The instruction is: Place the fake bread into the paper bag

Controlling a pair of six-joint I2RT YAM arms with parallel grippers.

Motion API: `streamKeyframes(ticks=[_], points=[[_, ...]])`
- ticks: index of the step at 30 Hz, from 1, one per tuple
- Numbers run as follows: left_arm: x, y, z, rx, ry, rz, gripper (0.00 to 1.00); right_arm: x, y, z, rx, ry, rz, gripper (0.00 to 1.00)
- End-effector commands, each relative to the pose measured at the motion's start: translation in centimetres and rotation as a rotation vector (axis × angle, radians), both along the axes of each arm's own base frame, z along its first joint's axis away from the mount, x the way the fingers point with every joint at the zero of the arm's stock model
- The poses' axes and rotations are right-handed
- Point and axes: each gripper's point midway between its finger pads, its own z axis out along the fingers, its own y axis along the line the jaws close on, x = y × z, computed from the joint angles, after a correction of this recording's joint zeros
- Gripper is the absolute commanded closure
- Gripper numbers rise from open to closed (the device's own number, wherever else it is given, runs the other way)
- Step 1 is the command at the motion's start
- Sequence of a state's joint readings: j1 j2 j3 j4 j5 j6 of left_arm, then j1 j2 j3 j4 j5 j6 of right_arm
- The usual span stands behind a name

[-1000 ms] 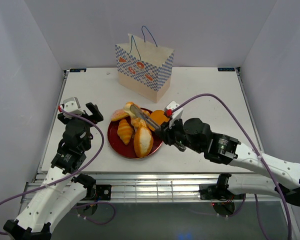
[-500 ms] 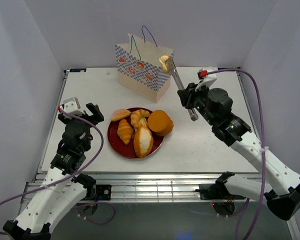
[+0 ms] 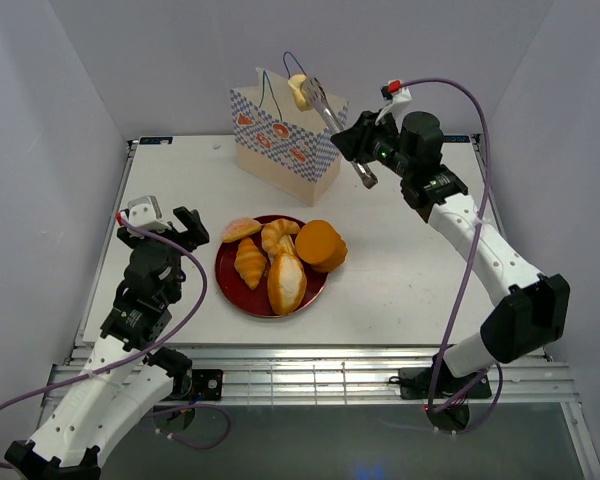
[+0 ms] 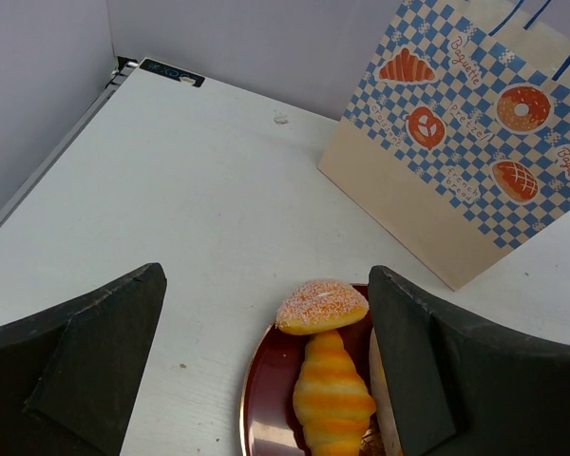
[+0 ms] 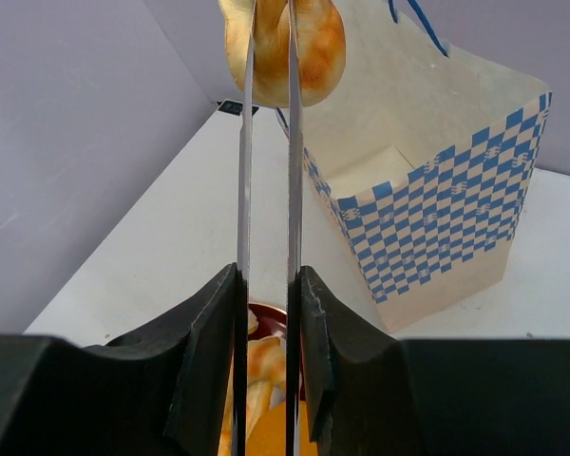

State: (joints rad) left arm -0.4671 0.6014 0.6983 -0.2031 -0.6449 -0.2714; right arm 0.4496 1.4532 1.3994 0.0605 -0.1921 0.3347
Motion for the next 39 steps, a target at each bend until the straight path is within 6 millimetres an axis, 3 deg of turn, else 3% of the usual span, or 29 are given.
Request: streamKeyframes(ticks=[1, 3, 4, 5, 6, 8, 9, 10, 16, 22, 26, 32, 36, 38, 39], points=[[0.0, -0.3, 0.2, -0.005, -0.003, -0.017, 0.02, 1.3, 1.3, 3.6, 0.067, -0.087, 0.073, 0.64], [0.0, -0.4, 0.1, -0.002, 0.000, -0.018, 0.02, 2.2, 1.4, 4.5, 0.066, -0.100, 0.081, 0.62], [0.0, -0.3, 0.1, -0.001, 0.000, -0.014, 0.02, 3.4, 1.4, 3.2, 0.051, -0.066, 0.081, 0.62], [0.0, -0.2, 0.2, -0.002, -0.003, -0.009, 0.02, 3.8, 1.3, 3.5, 0.051, -0.065, 0.081, 0.61], [0.0, -0.2, 0.1, 0.000, -0.003, -0.008, 0.02, 4.0, 1.5, 4.7, 0.058, -0.087, 0.095, 0.60], [0.0, -0.2, 0.1, 0.001, -0.003, -0.009, 0.02, 5.3, 1.7, 3.6, 0.046, -0.054, 0.096, 0.59], [0.1, -0.3, 0.0, 0.002, -0.001, -0.011, 0.02, 5.5, 1.9, 4.3, 0.048, -0.065, 0.105, 0.58], [0.1, -0.4, -0.1, 0.003, 0.002, -0.012, 0.02, 6.3, 2.1, 3.1, 0.040, -0.039, 0.108, 0.58], [0.4, -0.6, -0.6, 0.018, 0.026, -0.022, 0.02, 7.2, 2.3, 0.5, 0.024, 0.026, 0.127, 0.44], [0.5, -0.8, -0.7, 0.018, 0.029, -0.029, 0.02, 7.4, 1.7, -0.1, 0.020, 0.040, 0.127, 0.40], [0.5, -0.9, -0.8, 0.025, 0.034, -0.033, 0.02, 7.1, 1.4, 0.9, 0.025, 0.024, 0.138, 0.40], [0.5, -1.0, -0.8, 0.025, 0.035, -0.039, 0.02, 5.1, 1.0, 3.2, 0.006, -0.014, 0.170, 0.40], [0.6, -1.1, -1.0, 0.029, 0.041, -0.040, 0.02, 2.5, 0.1, 5.0, 0.010, -0.059, 0.172, 0.39], [0.6, -1.1, -0.9, 0.028, 0.038, -0.043, 0.02, 1.7, -0.3, 4.0, -0.002, -0.046, 0.172, 0.39], [0.6, -1.1, -0.9, 0.030, 0.041, -0.044, 0.02, 0.5, -0.7, 4.9, -0.002, -0.065, 0.172, 0.39]])
